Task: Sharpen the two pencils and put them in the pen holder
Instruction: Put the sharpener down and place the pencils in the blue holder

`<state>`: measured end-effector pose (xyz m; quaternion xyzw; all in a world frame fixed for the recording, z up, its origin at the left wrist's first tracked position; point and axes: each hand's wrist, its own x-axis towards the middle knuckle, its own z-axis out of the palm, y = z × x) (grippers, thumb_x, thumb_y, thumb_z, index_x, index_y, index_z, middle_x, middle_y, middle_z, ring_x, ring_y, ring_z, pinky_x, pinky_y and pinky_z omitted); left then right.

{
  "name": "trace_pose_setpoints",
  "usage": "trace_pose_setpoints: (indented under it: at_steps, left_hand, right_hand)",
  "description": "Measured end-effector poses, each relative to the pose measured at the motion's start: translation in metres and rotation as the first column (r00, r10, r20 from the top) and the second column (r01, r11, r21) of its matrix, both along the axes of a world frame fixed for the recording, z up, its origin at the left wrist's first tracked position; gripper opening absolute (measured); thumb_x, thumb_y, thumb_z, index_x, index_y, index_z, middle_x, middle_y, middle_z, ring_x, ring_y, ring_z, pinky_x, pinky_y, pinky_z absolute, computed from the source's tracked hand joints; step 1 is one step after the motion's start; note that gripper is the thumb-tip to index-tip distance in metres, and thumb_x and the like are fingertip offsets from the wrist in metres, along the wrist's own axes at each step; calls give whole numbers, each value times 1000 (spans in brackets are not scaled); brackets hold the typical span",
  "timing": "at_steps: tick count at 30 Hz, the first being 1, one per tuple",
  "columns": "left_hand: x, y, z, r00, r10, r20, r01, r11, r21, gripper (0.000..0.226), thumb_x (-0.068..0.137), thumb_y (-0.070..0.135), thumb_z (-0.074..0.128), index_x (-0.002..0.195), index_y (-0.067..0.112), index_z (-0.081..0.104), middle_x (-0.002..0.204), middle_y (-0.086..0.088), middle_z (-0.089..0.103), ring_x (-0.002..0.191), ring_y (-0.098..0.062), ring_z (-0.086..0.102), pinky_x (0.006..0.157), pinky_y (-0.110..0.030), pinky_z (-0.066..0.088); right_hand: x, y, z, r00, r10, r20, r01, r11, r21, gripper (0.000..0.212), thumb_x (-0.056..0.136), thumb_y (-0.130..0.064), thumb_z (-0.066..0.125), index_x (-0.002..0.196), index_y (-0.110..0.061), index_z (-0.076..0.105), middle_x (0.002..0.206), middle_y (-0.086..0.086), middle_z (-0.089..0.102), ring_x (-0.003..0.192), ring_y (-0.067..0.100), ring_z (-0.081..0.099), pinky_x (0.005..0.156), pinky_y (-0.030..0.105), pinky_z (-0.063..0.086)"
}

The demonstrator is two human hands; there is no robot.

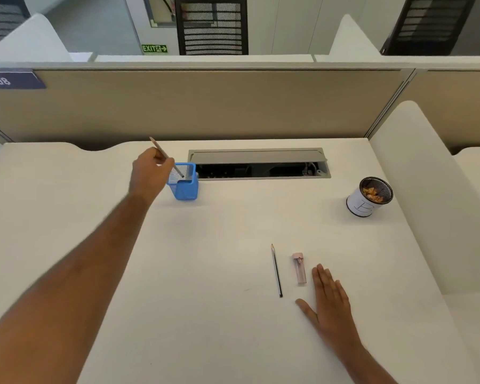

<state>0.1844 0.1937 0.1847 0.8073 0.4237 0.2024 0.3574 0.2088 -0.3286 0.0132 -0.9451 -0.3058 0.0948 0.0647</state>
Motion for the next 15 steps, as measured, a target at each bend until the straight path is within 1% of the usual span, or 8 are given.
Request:
trace_pose_setpoints:
  at_steps: [2, 3, 5, 7, 8, 11, 13, 15]
  left_hand:
    - [11, 6, -4, 999, -9, -34, 10, 1000, 20, 25, 99, 25, 66, 111, 5, 75, 116, -9, 77, 108, -26, 69, 87, -31, 45]
    - [16, 7, -7, 998, -14, -69, 16, 999, 28, 26, 99, 25, 66, 111, 4, 75, 115, -10, 77, 106, -26, 68, 85, -32, 45]
    - [23, 9, -15, 989, -24, -147, 35, 997, 71, 23, 98, 25, 66, 100, 4, 75, 107, -13, 75, 102, -33, 68, 81, -36, 48]
    - [28, 9, -23, 971, -28, -239, 61, 990, 130, 20, 96, 25, 66, 89, 7, 72, 95, -12, 71, 98, -40, 69, 80, -40, 50]
    - [30, 9, -27, 959, -36, -281, 83, 984, 160, 20, 96, 25, 65, 90, 7, 73, 94, -13, 71, 97, -41, 69, 81, -41, 52]
    - [33, 6, -35, 908, -58, -416, 179, 950, 258, 28, 99, 26, 64, 107, 4, 78, 108, -19, 74, 102, -40, 69, 87, -46, 54]
    - [34, 5, -41, 885, -67, -460, 230, 923, 309, 30, 101, 27, 63, 114, 5, 79, 112, -22, 72, 105, -41, 68, 90, -49, 55]
    - [34, 4, -46, 872, -67, -485, 259, 904, 341, 33, 102, 30, 62, 117, 5, 78, 112, -22, 71, 105, -39, 67, 90, -50, 56]
  right_hand:
    - [-1, 0, 1, 1000, -2, -4, 2, 1000, 5, 94, 102, -76, 19, 161, -6, 40, 170, 7, 39, 157, 19, 30, 130, 33, 5]
    - [-1, 1, 1, 1000, -4, -7, 5, 1000, 8, 95, 102, -76, 19, 161, -6, 40, 169, 7, 39, 157, 19, 29, 130, 33, 4]
    - [-2, 1, 2, 1000, -6, -9, 6, 1000, 12, 95, 102, -76, 19, 160, -5, 41, 169, 7, 39, 157, 19, 28, 130, 33, 4]
    - [-2, 2, 2, 1000, -8, -8, 8, 1000, 20, 94, 102, -76, 19, 161, -6, 40, 169, 7, 38, 157, 19, 28, 130, 33, 5]
    - [-2, 2, 3, 1000, -7, -4, 7, 1000, 23, 94, 102, -76, 19, 161, -6, 40, 170, 6, 38, 157, 19, 29, 130, 33, 5]
    - [-2, 1, 1, 1000, 1, 16, -1, 1000, 23, 93, 102, -76, 19, 161, -6, 39, 170, 6, 37, 157, 19, 28, 130, 36, 9]
    - [-2, 1, 0, 1000, 1, 23, -1, 1000, 20, 94, 102, -76, 19, 161, -6, 39, 171, 5, 36, 158, 18, 27, 129, 38, 13]
    - [-2, 1, -1, 1000, -3, 24, 2, 1000, 21, 94, 102, -76, 19, 161, -6, 40, 170, 6, 37, 157, 19, 29, 130, 37, 11]
